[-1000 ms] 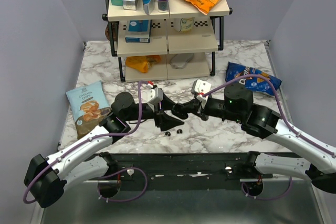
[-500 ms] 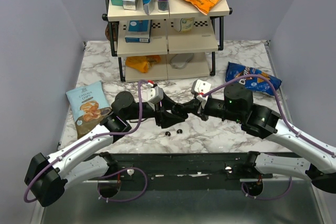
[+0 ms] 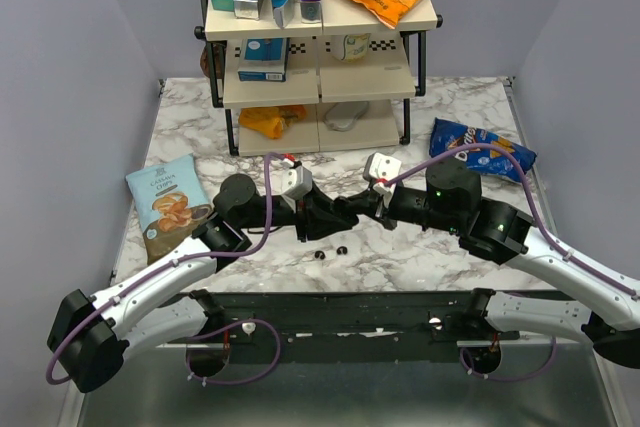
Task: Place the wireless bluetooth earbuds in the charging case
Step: Adjust the charging case, then pick up the earbud from the center of the board.
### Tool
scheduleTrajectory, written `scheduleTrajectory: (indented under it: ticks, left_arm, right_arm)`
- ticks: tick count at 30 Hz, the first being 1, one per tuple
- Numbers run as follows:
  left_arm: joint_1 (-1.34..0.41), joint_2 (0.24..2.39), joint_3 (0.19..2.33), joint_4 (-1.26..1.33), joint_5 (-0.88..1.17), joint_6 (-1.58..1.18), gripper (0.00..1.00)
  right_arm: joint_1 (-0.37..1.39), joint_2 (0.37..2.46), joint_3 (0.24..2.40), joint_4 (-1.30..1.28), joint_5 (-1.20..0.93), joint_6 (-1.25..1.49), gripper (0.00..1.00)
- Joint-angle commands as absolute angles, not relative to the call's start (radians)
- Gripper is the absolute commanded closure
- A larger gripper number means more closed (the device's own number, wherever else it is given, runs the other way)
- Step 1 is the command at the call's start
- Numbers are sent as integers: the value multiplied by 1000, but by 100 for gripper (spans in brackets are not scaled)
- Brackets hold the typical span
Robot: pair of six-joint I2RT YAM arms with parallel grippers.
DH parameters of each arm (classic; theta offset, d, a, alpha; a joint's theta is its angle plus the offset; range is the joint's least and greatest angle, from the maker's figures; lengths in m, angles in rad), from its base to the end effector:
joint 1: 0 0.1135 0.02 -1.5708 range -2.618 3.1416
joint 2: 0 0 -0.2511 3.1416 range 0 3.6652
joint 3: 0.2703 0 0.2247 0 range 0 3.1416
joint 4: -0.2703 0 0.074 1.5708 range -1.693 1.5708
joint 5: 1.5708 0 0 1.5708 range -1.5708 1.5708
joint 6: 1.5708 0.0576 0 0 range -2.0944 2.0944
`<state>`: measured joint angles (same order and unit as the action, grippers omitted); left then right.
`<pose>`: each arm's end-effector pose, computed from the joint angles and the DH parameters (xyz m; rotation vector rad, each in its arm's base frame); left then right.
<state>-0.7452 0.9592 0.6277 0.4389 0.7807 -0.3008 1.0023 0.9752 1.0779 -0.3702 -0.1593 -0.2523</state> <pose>0.1301 -0.1752 0.3177 1.0108 1.3245 -1.3825 0.1078 0.1858 0.3687 -1.1990 1.4584 0.6665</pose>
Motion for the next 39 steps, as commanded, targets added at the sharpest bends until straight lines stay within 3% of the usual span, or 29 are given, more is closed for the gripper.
scheduleTrajectory:
  ticks: [1,4,6,7,8,11,14,17,25,31,39]
  left_arm:
    - [-738,936,611,495,776,-276,92]
    - [-738,927,597,502,770,-276,100]
    - [-738,919,586,506,769,-276,100]
    - [-738,917,581,508,762,-278,100]
    - [-738,914,578,509,761,-279,100]
    - [-738,900,557,529,729,-293,100]
    - [-739,862,503,587,649,-322,100]
    - [-738,805,422,676,572,-353,100]
    - [-768,588,200,908,249,-446,100]
    - [-886,454,38,1020,98,-400,100]
    - [-988,350,49,876,8,-322,100]
  right_arm:
    - [1014,986,1103,-387,-164,-233,99]
    - [1014,986,1106,-387,-167,-230,99]
    - [1014,988,1109,-387,-160,-226,94]
    - [1012,988,1112,-385,-156,-216,88]
    - [1014,986,1114,-382,-150,-213,75]
    - [1012,968,1112,-354,-108,-167,47]
    - [1012,928,1114,-319,-26,-97,29]
    - [1003,891,1109,-281,66,-25,22]
    - [968,923,984,-261,190,214,23]
    - [966,1008,789,-230,186,319,41]
    - [965,1228,701,-143,86,376,45]
